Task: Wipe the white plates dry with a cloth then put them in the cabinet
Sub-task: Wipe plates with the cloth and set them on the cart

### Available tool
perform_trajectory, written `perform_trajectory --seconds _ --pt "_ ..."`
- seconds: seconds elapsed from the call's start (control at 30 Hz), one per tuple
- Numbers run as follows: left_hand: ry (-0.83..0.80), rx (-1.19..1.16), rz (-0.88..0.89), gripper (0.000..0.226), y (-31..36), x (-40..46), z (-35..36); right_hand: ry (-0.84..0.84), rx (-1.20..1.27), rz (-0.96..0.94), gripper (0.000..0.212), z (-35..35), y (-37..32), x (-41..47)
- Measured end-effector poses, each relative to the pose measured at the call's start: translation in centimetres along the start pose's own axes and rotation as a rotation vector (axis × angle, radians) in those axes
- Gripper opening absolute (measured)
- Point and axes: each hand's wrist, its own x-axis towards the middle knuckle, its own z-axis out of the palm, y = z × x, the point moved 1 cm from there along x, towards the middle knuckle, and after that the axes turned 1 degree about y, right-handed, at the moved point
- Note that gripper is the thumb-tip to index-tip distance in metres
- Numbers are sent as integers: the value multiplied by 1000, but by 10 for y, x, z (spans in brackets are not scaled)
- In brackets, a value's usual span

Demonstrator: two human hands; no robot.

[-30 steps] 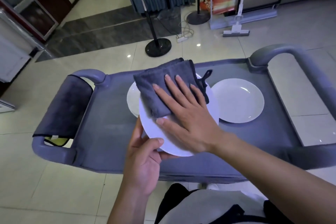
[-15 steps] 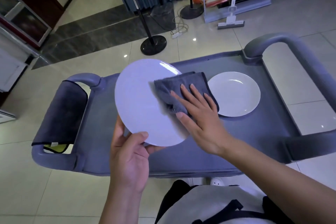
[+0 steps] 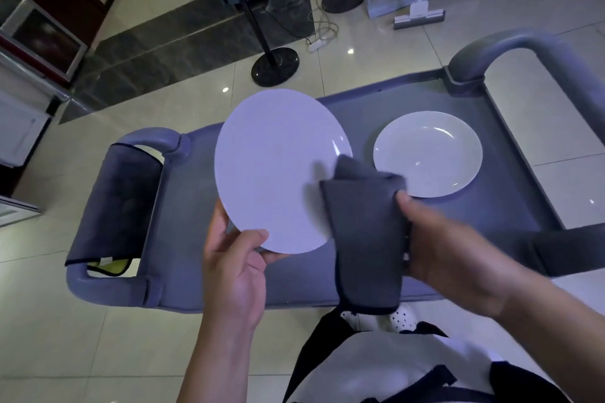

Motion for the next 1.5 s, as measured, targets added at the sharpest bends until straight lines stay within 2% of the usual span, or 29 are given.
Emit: perform_trajectory --seconds 0.07,0.17,0.23,0.3,0.37,0.43,0.47,0.53,0.63,0.73,0.8,0.93,1.03,1.1,1.2,1.27,1.3,1.4,1.43,1.5 --pt "-20 -7 -18 60 0 -1 -3 99 80 -16 44 -8 -15 0" --pt "-49 -65 -61 61 -3 -1 -7 255 67 -211 35 -5 -45 -1" --pt "-66 -99 -94 61 -5 -1 -7 338 -94 -394 28 10 -61 3" --pt "-90 -127 -121 62 -4 -1 -3 371 -390 -567 23 32 -71 13" --pt "-117 -156 -134 60 -1 1 0 352 -702 -637 20 55 -70 31" --pt "-142 -185 -145 57 3 7 -3 310 -1064 -718 41 72 -58 56" --pt "-147 -196 -144 56 5 10 -5 285 -1160 -732 50 80 -49 65" --pt "-142 -219 -137 56 8 20 -14 211 -1189 -693 54 92 -30 75" --pt "-107 -237 -139 63 11 33 -29 -9 -1164 -668 57 108 0 66" --pt "-58 -258 -162 67 13 41 -40 -140 -1283 -655 74 109 22 58" --pt "-66 -275 -181 70 14 42 -40 -58 -1380 -733 80 105 28 61" --pt "-125 -279 -213 63 19 49 -33 204 -1442 -907 75 108 24 64" --pt "-150 -202 -232 59 23 57 -28 282 -1474 -960 70 115 15 60" --pt "-176 -103 -201 57 24 61 -25 261 -1422 -934 64 115 4 55" --pt "-246 -17 -186 70 25 65 -18 282 -1219 -678 50 102 -8 52" --pt "-383 -50 -216 75 25 70 -11 322 -927 -575 22 93 -13 49" --pt "-469 -65 -232 77 25 72 -7 357 -727 -576 15 89 -15 45" --pt "-733 -24 -249 78 21 78 5 470 -244 -617 28 78 -19 25" --pt "-759 12 -226 77 18 79 8 497 -143 -602 33 74 -19 18" --pt "-649 87 -194 74 12 82 9 531 41 -523 42 64 -17 5"
